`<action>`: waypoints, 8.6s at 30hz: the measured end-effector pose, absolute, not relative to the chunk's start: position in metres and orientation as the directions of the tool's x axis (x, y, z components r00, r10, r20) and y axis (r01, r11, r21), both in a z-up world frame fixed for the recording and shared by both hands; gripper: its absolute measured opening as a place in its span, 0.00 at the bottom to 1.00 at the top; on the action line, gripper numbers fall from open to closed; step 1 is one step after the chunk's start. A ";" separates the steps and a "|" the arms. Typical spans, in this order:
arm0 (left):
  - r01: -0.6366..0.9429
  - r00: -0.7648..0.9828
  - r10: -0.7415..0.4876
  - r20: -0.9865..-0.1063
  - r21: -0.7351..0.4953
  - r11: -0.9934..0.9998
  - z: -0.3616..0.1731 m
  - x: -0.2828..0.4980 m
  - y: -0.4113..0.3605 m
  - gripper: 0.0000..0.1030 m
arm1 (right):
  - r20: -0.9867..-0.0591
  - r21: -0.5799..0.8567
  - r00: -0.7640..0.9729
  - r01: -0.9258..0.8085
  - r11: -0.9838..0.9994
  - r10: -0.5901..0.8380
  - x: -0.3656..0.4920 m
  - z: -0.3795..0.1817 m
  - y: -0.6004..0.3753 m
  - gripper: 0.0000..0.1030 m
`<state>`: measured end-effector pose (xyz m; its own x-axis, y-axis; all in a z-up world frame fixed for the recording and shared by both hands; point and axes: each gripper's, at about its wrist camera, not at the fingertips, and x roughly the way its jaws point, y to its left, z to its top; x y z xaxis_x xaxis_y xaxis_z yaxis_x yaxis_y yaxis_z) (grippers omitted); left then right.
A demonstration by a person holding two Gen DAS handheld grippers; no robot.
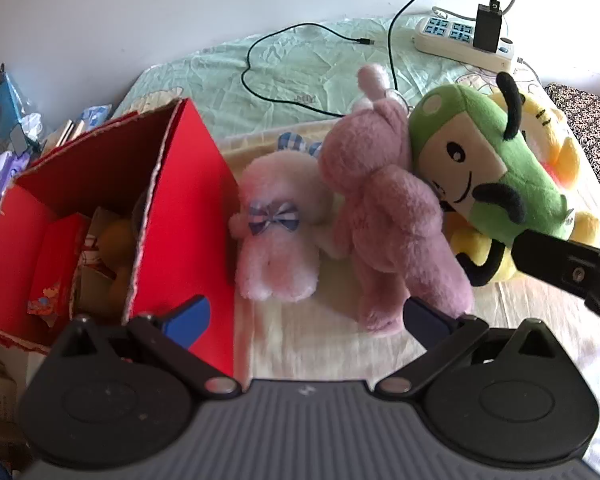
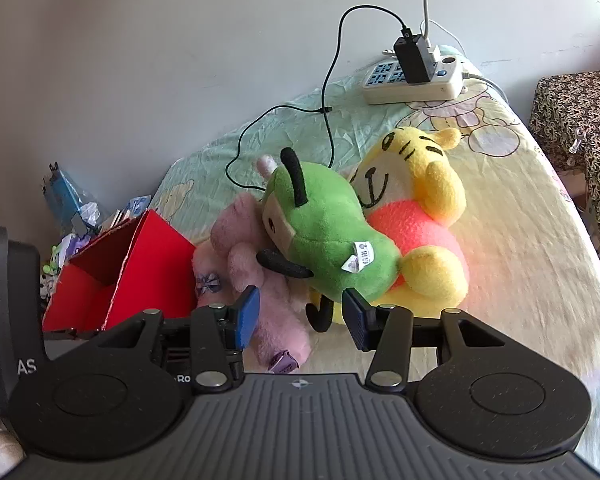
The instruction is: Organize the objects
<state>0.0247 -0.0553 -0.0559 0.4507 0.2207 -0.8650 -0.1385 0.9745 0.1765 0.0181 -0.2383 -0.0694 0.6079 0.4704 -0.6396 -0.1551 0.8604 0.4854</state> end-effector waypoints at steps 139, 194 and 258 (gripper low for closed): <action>-0.029 0.777 0.088 -0.624 0.104 0.994 0.013 -0.049 0.223 0.84 | -0.321 0.823 0.404 -0.330 0.463 0.857 0.037 -0.052 0.048 0.45; -0.037 0.620 0.172 -0.765 0.191 0.981 -0.020 -0.030 0.251 0.93 | -0.559 0.649 0.529 -0.199 0.734 0.638 0.007 -0.054 0.069 0.45; 0.035 0.575 0.220 -0.788 0.293 0.955 -0.019 -0.003 -0.045 0.93 | -0.509 0.650 0.620 -0.179 0.739 0.598 -0.009 -0.049 -0.209 0.51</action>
